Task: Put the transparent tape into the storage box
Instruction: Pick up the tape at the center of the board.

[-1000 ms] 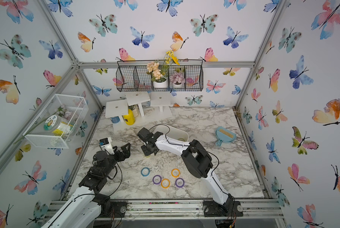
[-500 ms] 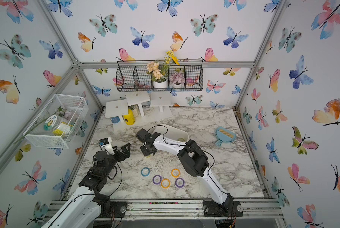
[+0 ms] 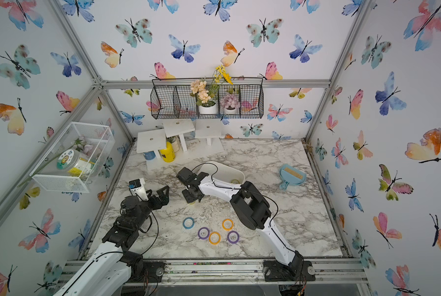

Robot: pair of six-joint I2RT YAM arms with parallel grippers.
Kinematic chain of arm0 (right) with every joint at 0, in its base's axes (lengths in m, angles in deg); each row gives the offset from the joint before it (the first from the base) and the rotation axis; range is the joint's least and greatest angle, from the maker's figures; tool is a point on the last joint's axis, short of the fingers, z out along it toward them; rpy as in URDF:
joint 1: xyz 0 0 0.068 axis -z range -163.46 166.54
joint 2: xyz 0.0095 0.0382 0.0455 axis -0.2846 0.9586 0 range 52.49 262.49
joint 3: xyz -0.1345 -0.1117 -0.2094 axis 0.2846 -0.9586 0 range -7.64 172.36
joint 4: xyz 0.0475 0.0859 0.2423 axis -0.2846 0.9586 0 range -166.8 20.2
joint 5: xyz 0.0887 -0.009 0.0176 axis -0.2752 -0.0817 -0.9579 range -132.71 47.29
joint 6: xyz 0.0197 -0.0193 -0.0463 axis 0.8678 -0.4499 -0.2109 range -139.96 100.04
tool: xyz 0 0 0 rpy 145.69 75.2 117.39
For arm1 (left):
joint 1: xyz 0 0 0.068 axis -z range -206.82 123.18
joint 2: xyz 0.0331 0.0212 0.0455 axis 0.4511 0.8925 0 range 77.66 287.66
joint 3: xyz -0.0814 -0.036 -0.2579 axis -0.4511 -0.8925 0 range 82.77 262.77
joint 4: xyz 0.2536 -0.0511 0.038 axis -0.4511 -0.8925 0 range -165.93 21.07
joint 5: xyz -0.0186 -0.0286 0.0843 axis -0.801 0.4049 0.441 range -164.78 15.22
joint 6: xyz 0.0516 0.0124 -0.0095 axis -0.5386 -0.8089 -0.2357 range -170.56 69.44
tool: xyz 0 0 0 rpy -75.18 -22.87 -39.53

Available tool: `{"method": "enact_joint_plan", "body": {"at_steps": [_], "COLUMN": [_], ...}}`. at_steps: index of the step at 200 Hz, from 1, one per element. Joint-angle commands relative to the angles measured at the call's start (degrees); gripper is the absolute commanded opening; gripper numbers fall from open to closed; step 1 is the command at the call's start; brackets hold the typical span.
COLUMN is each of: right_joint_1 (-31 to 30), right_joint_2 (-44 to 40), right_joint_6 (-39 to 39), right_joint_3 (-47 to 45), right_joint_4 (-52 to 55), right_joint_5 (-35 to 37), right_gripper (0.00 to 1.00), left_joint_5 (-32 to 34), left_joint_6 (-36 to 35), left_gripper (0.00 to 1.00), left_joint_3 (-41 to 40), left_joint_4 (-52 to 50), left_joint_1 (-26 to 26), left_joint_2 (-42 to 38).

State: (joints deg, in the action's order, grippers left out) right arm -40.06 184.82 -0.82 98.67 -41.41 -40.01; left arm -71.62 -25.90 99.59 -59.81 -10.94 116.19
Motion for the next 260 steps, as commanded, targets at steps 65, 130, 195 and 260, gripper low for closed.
{"method": "enact_joint_plan", "body": {"at_steps": [65,130,195,260], "right_joint_1": [-0.3,-0.3,-0.3,-0.3], "right_joint_2": [-1.2,-1.6,-5.6,-10.8], "right_joint_6": [1.2,1.2,1.0,0.6], "right_joint_3": [-3.4,-3.3,-4.1,-4.8], "right_joint_4": [1.5,1.9,0.6,-0.3], "right_joint_5": [0.0,-0.1,-1.7,-1.0], "right_gripper": [0.21,0.14,0.09,0.07], "left_joint_5": [1.2,1.2,1.3,1.3], "left_joint_6": [-0.4,-0.4,-0.4,-0.4], "left_gripper": [0.99,0.99,0.99,0.99], "left_joint_3": [-0.1,-0.1,-0.1,-0.1], "left_joint_4": [-0.3,-0.2,-0.3,-0.4], "left_joint_1": [0.1,0.1,0.1,0.1], "left_joint_2": [-0.5,-0.3,-0.4,-0.4]}}
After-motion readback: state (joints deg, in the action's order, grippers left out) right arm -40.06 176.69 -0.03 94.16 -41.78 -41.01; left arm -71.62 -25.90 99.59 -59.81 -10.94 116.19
